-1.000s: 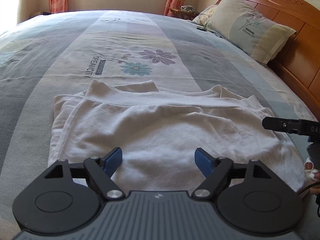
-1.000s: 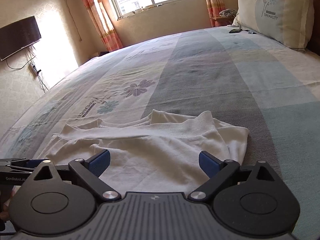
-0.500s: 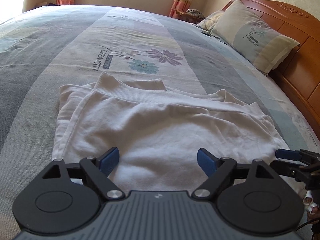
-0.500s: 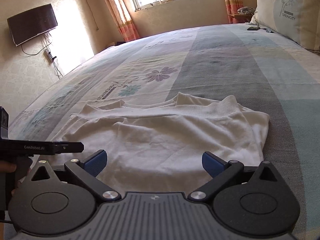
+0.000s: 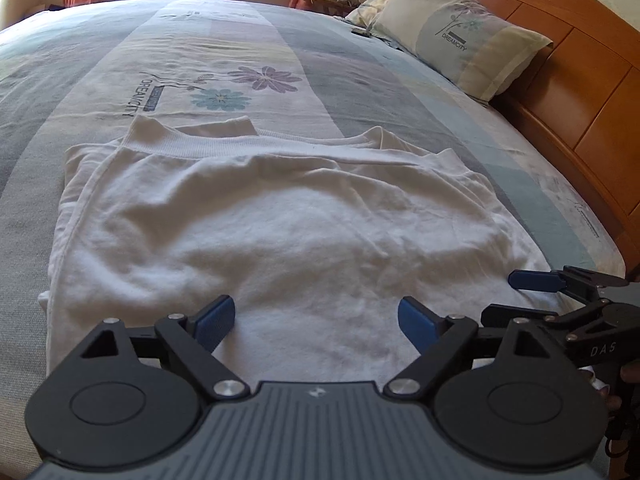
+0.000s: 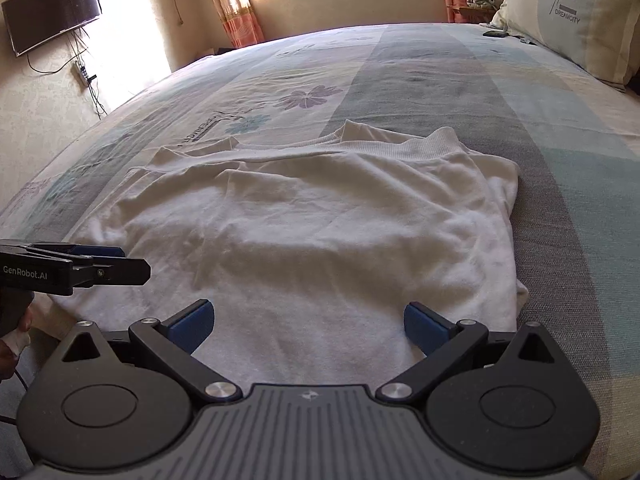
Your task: Fold clothes
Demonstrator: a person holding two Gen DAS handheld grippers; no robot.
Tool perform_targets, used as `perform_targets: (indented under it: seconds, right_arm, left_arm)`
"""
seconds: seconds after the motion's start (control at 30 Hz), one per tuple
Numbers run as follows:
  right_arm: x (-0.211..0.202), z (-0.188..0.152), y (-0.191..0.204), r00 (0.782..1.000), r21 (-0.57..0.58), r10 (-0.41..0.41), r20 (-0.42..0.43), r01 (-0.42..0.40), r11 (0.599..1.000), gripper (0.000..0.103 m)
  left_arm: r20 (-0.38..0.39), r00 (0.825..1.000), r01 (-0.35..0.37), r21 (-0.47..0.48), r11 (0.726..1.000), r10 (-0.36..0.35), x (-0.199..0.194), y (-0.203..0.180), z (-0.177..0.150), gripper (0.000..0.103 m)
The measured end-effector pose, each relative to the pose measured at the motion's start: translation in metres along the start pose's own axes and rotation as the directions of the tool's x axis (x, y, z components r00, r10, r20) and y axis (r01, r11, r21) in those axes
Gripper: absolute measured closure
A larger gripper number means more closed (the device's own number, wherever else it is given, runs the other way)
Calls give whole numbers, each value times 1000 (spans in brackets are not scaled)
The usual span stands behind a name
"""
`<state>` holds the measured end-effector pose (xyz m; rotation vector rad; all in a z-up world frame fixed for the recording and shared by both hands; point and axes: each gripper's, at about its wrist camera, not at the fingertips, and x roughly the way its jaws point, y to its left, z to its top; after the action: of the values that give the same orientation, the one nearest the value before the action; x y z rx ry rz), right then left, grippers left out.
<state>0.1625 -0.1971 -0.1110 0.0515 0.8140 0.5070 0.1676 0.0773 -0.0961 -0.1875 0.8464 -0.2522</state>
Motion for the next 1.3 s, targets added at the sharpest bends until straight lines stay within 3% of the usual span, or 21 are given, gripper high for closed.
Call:
perform_targets:
  seconds: [0.17, 0.7, 0.83, 0.97, 1.1, 1.17, 1.3]
  right_arm:
    - [-2, 0, -8, 1000, 57, 25, 18, -26, 998, 0]
    - [-1, -6, -1, 999, 2, 7, 37, -7, 1000, 0]
    - [-6, 1, -1, 1000, 2, 27, 9, -27, 1000, 0]
    - [-11, 17, 3, 998, -26, 53, 40, -52, 998, 0]
    - [-3, 46, 11, 995, -44, 45, 94, -41, 998, 0]
    - [7, 57, 12, 993, -28, 53, 109, -50, 998, 0]
    - [44, 61, 7, 999, 32, 42, -9, -42, 999, 0]
  left_arm:
    - [38, 999, -3, 35, 999, 2, 5, -15, 27, 14]
    - [-40, 999, -5, 29, 1000, 6, 31, -27, 21, 11]
    - [-1, 1000, -30, 13, 999, 30, 18, -17, 27, 11]
    - [40, 997, -72, -17, 997, 73, 14, 1, 35, 11]
    - [-13, 996, -90, -106, 990, 89, 26, 23, 31, 11]
    - [9, 997, -72, -126, 989, 74, 24, 29, 26, 11]
    - [48, 995, -82, -157, 984, 91, 9, 40, 34, 11]
